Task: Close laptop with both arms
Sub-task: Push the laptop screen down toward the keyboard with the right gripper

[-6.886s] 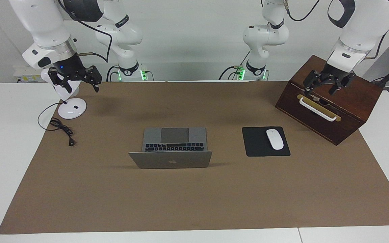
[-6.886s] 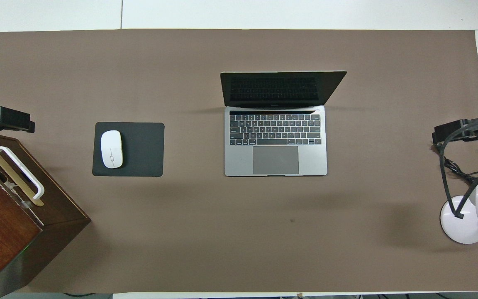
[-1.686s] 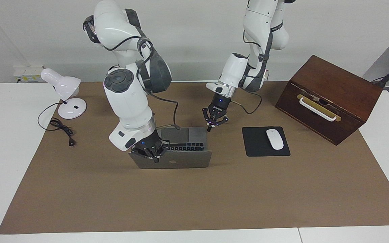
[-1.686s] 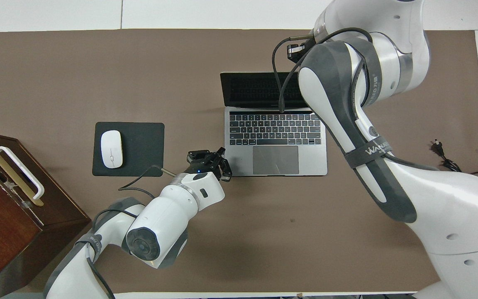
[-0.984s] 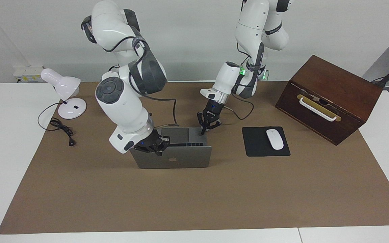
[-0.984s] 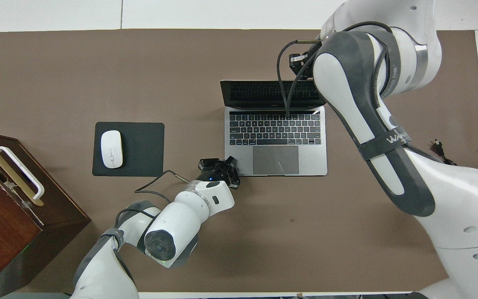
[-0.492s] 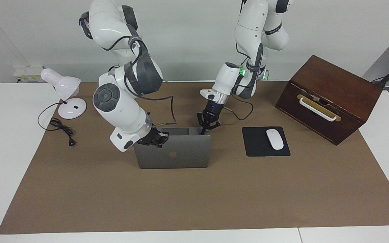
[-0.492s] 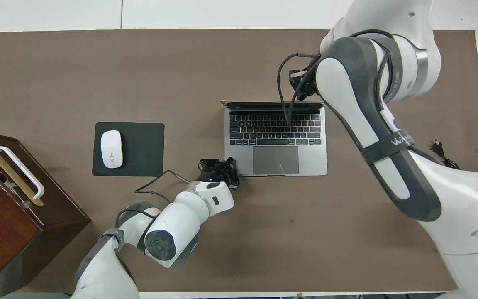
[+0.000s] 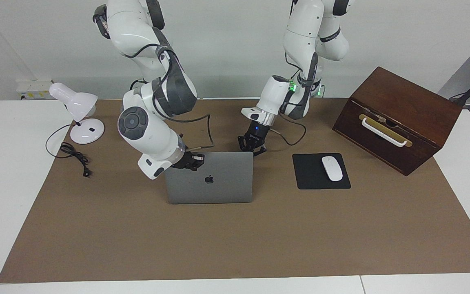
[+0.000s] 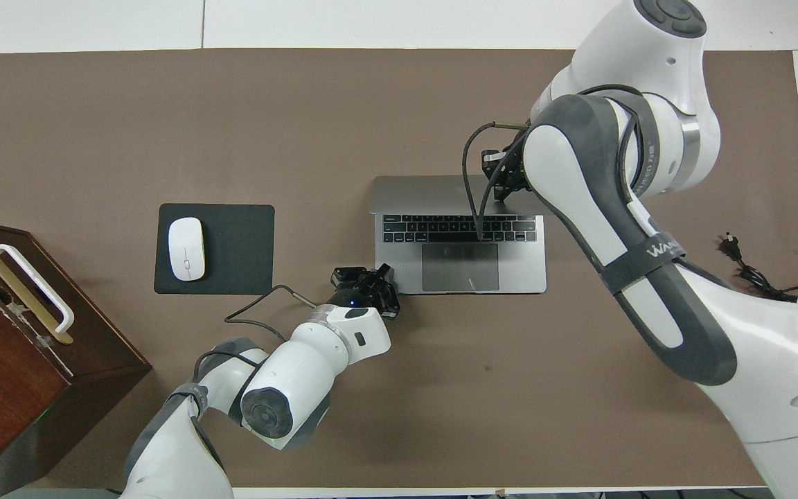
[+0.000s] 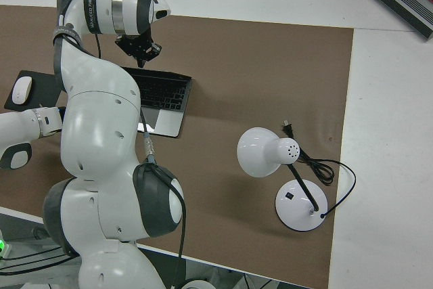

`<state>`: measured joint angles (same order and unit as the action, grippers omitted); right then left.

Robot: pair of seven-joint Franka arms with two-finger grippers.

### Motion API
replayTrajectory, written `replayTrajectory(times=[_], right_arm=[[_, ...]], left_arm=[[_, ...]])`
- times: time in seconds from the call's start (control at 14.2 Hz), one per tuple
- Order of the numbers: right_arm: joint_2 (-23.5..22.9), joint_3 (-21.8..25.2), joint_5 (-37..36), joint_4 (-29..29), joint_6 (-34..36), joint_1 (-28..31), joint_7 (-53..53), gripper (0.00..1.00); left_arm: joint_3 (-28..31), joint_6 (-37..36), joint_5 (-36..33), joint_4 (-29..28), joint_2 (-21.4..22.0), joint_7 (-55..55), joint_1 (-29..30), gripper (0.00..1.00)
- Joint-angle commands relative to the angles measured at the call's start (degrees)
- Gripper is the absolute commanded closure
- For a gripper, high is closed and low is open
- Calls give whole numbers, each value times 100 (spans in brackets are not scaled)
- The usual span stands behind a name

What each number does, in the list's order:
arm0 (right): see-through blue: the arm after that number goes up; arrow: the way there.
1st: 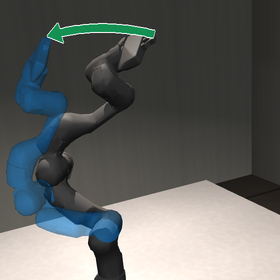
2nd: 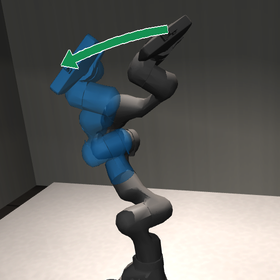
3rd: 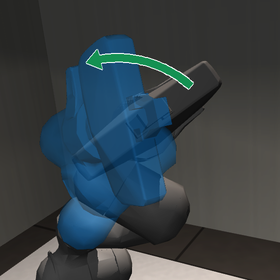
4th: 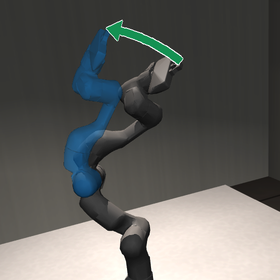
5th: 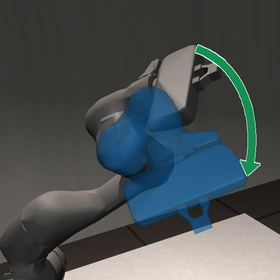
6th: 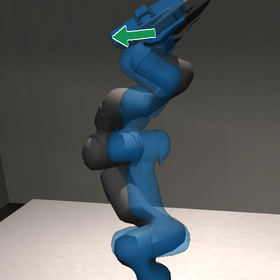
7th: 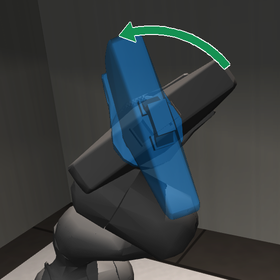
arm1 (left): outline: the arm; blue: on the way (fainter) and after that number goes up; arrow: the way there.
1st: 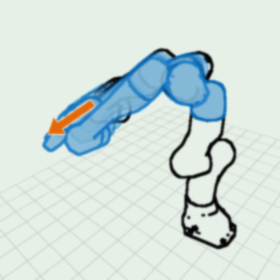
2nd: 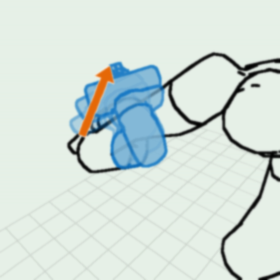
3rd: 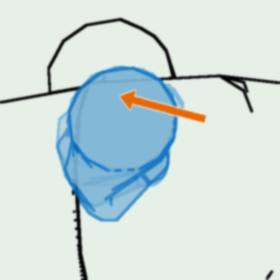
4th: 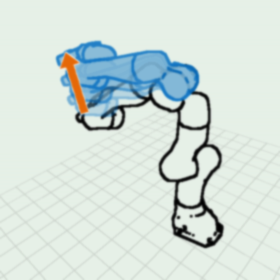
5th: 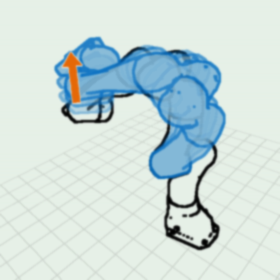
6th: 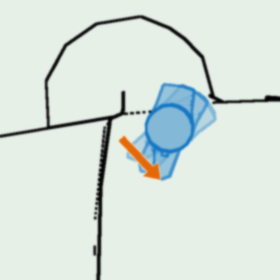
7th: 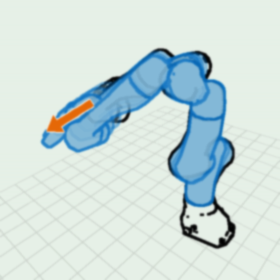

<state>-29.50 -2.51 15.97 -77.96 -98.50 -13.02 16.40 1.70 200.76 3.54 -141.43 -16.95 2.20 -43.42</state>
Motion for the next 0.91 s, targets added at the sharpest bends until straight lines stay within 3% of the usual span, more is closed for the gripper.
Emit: replayTrajectory(times=[0.0,0.21,0.84], right_arm=[[419,-30,152,-860,-441,-16,73,100],[612,-30,152,-1387,-836,-25,74,100],[727,-30,152,-2135,-1619,-166,56,100]], left_arm=[[93,-2,50,-385,-10,-88,-167,100],[93,-2,50,-490,8,-158,-167,100],[93,-2,50,-569,-28,-238,-167,100]])
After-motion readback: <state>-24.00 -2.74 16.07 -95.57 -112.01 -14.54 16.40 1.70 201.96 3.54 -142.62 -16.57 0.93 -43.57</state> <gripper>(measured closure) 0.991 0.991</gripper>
